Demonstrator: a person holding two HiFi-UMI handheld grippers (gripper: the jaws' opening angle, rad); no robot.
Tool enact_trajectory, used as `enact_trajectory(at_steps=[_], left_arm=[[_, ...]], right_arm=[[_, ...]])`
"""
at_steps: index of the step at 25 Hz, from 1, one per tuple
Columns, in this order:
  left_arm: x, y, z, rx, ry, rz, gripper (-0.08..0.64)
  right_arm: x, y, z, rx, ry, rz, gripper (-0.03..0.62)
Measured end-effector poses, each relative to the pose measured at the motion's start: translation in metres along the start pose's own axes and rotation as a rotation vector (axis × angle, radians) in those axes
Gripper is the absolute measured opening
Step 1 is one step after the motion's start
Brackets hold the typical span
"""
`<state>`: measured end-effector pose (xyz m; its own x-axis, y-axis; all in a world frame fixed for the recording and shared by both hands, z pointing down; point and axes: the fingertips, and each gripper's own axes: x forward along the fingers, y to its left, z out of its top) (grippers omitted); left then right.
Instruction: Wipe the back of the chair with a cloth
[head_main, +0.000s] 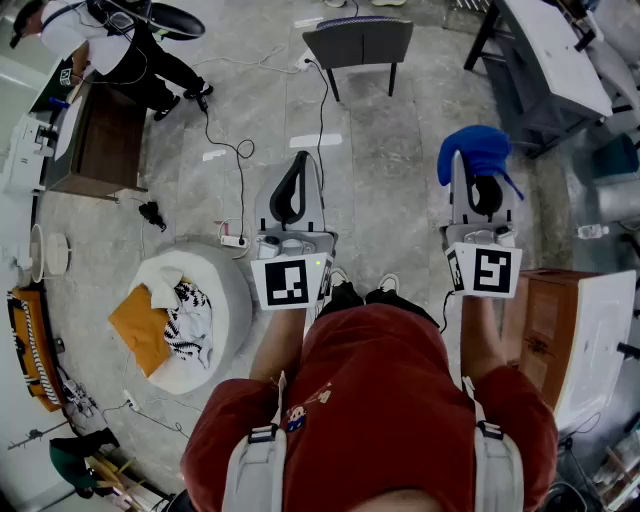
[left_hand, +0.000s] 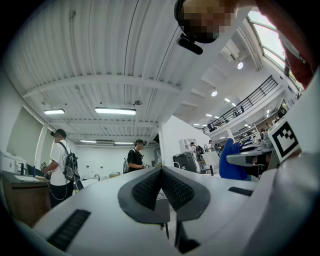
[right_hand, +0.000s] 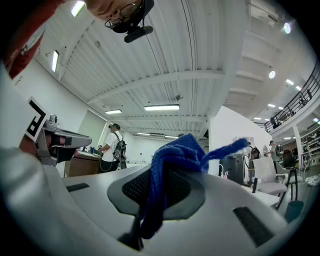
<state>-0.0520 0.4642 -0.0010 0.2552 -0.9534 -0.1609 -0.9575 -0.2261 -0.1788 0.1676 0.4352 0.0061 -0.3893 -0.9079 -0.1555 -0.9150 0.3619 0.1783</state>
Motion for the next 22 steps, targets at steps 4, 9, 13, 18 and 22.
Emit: enact_trajectory(at_steps=[4, 9, 13, 18, 22], left_arm=[[0.002, -0.016, 0.01, -0.026, -0.005, 0.014, 0.014], [0.006, -0.042, 0.016, -0.058, -0.028, 0.034, 0.012], [0.006, -0.06, 0.019, -0.055, -0.03, 0.042, 0.014], [0.006, -0.08, 0.024, -0.039, -0.03, 0.04, 0.014], [0.01, -0.09, 0.026, -0.034, -0.032, 0.027, 0.014]], right_arm=[[-0.011, -0.012, -0.004, 0.004, 0.006, 0.004, 0.055], [-0.025, -0.032, -0.014, 0.02, 0.012, 0.005, 0.056], [-0.036, -0.048, -0.018, 0.033, 0.0, 0.008, 0.057], [-0.048, -0.063, -0.019, 0.05, -0.024, -0.003, 0.057], [-0.051, -0.071, -0.022, 0.064, -0.026, -0.007, 0.057]])
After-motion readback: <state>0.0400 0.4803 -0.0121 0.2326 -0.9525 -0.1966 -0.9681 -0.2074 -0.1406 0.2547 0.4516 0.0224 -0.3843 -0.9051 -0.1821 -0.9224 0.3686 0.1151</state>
